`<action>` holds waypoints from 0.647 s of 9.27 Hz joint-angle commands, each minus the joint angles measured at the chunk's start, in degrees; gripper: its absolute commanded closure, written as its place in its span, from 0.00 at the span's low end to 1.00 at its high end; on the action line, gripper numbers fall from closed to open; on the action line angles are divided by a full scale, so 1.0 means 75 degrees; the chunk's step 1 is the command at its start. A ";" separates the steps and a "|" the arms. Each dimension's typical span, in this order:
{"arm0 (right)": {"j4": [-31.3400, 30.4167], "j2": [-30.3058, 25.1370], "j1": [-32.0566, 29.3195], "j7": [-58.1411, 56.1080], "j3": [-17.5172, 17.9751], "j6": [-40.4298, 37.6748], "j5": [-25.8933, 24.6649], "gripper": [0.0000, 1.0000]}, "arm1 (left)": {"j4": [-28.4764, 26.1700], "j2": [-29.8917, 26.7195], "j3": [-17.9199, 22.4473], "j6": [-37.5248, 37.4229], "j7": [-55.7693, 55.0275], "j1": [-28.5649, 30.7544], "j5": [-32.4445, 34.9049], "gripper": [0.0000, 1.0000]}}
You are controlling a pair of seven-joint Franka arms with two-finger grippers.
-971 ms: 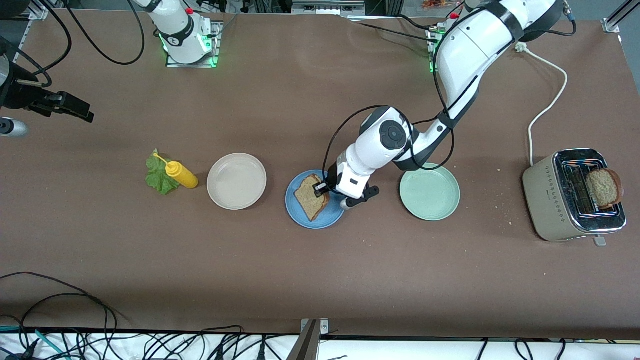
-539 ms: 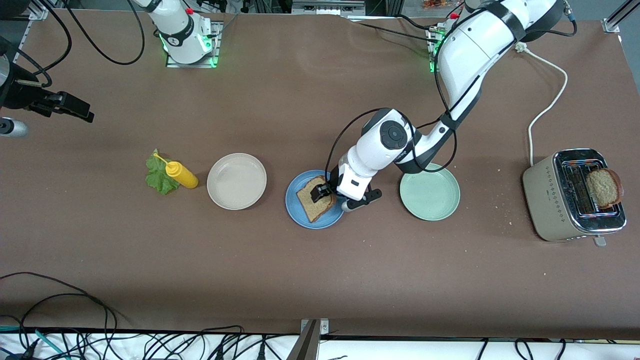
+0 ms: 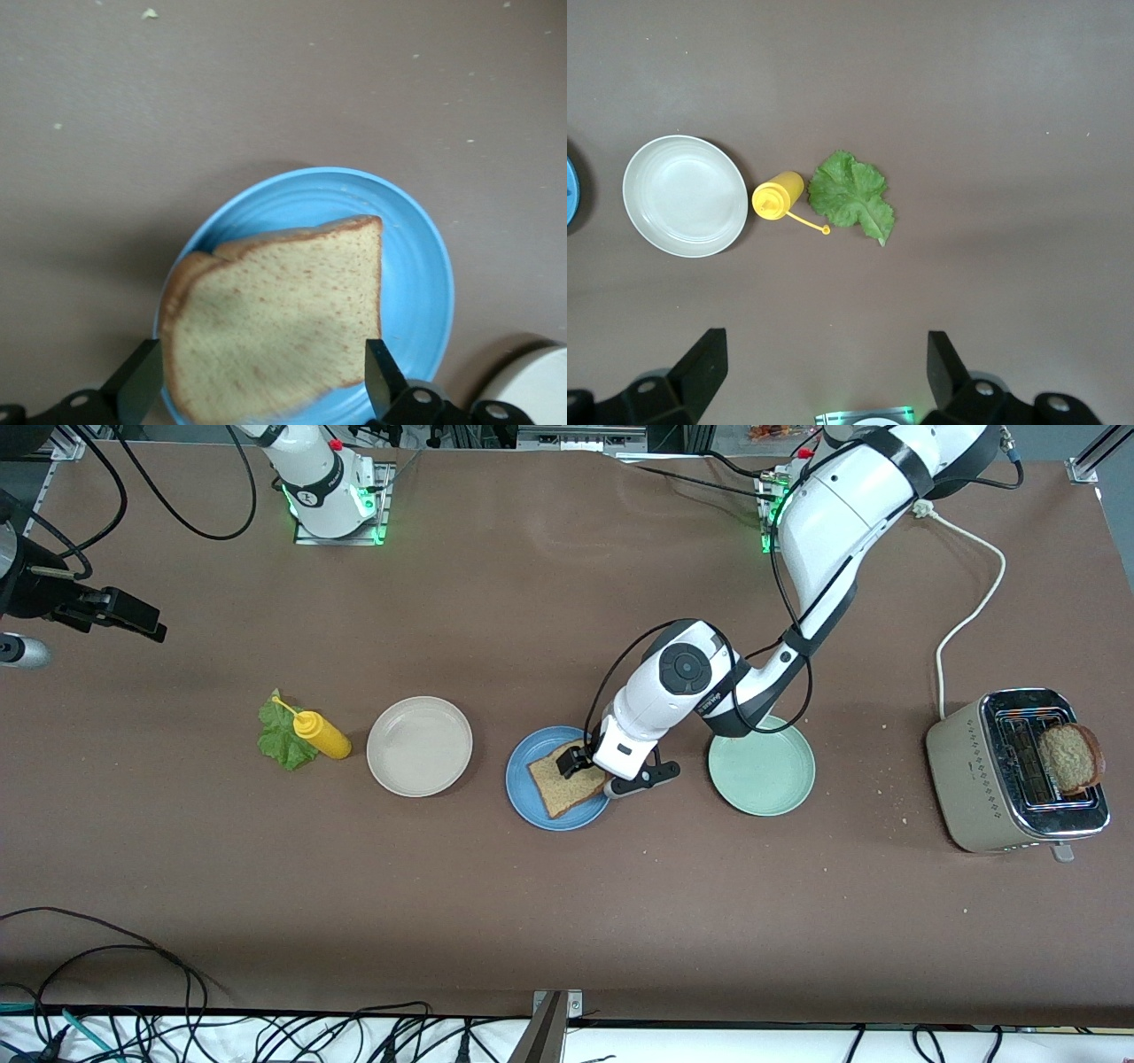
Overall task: Make sandwich in blue plate with both arms
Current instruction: 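Open the left gripper and withdraw it toward the toaster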
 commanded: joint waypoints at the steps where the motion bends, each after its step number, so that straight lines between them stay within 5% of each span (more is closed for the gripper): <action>1: -0.0059 -0.0093 -0.0032 -0.0006 0.0023 -0.0006 0.0134 0.00 | 0.0287 -0.0148 0.0134 -0.1021 0.0018 -0.0090 0.0331 0.00; 6: -0.0070 -0.0093 -0.0032 -0.0006 0.0023 -0.0018 0.0134 0.00 | 0.0828 -0.0895 0.0111 -0.3247 0.0042 0.0739 0.0343 0.00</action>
